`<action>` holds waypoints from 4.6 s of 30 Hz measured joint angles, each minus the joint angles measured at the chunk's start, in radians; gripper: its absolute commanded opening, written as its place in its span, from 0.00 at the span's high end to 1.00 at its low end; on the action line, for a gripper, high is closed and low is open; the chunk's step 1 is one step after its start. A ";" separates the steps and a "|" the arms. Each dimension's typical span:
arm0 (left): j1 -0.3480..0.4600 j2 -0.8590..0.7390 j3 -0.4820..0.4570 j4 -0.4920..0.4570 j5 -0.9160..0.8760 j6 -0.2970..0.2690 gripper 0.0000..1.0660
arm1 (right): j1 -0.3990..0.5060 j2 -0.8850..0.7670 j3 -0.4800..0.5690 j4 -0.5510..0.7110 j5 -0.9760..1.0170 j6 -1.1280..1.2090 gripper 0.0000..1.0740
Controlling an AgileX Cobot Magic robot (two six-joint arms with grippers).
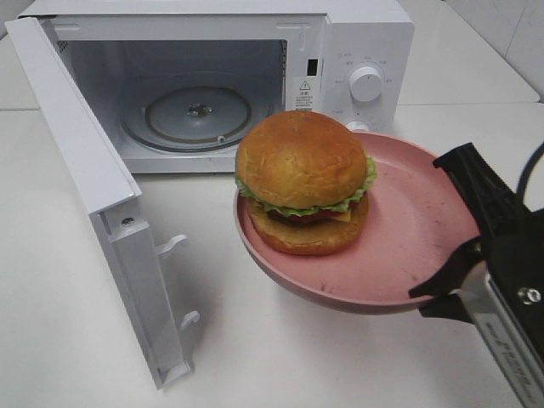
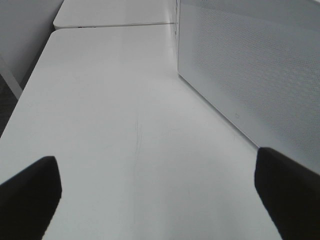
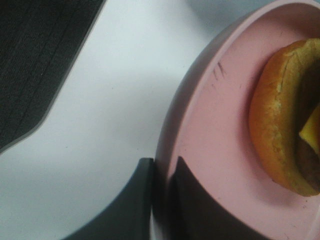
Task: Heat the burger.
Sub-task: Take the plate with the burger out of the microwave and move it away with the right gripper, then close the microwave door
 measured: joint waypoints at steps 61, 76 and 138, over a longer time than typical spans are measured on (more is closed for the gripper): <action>0.000 0.000 0.000 0.000 0.000 0.000 0.03 | 0.000 -0.016 0.010 -0.937 0.456 1.983 0.98; 0.000 0.000 0.000 0.000 0.000 0.000 0.03 | 0.000 0.349 0.009 -1.033 0.360 2.444 0.97; 0.000 0.000 0.000 0.000 0.000 0.000 0.03 | 0.000 0.275 -0.122 -0.560 0.214 1.970 0.24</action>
